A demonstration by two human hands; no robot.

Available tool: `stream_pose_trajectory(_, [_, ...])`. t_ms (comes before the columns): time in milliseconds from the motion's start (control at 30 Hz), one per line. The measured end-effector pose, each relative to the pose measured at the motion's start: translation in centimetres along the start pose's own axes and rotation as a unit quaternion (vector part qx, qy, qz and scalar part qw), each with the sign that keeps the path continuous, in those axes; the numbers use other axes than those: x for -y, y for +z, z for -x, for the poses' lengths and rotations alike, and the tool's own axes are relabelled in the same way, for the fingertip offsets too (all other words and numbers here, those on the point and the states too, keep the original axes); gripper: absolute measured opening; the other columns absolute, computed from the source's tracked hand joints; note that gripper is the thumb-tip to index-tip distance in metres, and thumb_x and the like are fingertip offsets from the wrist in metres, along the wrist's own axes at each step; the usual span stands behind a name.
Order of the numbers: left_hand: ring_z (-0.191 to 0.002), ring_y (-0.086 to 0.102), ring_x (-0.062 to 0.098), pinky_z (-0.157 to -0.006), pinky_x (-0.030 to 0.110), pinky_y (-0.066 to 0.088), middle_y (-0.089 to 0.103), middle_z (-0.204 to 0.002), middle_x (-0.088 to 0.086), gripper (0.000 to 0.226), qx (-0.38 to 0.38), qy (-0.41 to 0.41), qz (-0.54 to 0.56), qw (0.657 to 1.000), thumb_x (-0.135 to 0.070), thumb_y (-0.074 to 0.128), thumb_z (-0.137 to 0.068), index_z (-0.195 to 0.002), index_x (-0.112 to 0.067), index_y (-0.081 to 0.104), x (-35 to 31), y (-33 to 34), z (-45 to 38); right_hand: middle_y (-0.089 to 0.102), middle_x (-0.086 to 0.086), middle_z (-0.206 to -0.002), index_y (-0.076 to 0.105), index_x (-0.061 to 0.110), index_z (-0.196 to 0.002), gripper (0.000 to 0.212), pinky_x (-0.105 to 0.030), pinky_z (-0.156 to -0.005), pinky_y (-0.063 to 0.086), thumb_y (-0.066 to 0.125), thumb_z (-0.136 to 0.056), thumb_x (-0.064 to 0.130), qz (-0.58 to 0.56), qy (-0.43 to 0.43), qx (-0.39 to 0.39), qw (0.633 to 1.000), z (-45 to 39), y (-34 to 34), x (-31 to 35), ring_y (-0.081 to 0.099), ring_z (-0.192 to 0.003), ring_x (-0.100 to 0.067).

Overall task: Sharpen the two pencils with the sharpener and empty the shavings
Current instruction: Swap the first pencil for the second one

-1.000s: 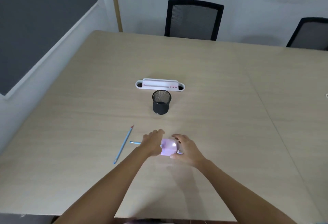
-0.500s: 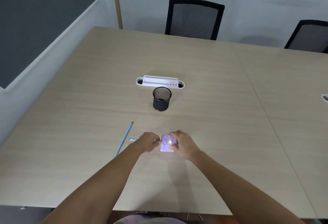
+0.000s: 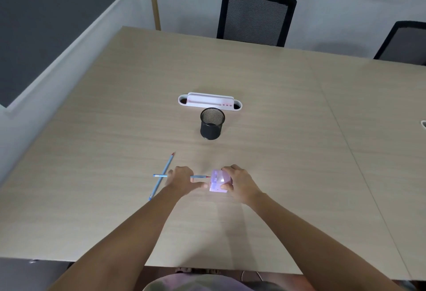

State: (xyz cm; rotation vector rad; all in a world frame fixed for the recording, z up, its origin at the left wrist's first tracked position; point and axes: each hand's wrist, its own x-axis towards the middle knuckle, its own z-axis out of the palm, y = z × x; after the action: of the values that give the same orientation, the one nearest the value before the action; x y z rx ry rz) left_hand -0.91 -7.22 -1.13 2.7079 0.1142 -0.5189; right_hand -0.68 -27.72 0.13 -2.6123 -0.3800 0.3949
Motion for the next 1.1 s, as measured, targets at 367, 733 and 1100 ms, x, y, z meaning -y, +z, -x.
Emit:
stream_pose_trajectory(367, [-0.082,0.056,0.032,-0.083,0.044,0.05,0.054,-0.076,0.011,0.026,-0.066,-0.002,0.138,0.988,-0.029,0.043,-0.099,-0.093,-0.009,0.058,1.8,-1.5,0.8,0.058,-0.01,-0.103,0.057,0.013,-0.113,0.035,-0.032,-0.07,0.046,0.06,-0.078,0.011,0.001,-0.012,-0.015,1.0,0.0,0.5,-0.4,0.048,-0.076,-0.022])
stream_pose_trajectory(733, [-0.082,0.067,0.037,-0.073,0.036,0.056,0.072,-0.082,0.022,0.016,-0.203,-0.256,0.288,0.9,-0.001,0.061,-0.08,-0.085,-0.007,0.076,8.3,-2.6,-1.0,0.059,-0.006,-0.11,0.057,0.015,-0.114,0.038,-0.033,-0.074,0.05,0.065,-0.077,0.014,-0.008,-0.013,-0.027,1.0,-0.1,0.9,-0.8,0.056,-0.081,-0.025])
stream_pose_trajectory(1100, [-0.085,0.068,0.034,-0.074,0.033,0.055,0.073,-0.087,0.018,0.019,-0.177,-0.318,0.309,0.879,0.0,0.064,-0.075,-0.086,-0.008,0.076,9.7,-2.4,-2.0,0.06,-0.007,-0.109,0.057,0.016,-0.117,0.041,-0.025,-0.071,0.042,0.066,-0.077,0.014,-0.004,-0.017,-0.037,0.999,-0.2,1.2,-1.0,0.048,-0.074,-0.016])
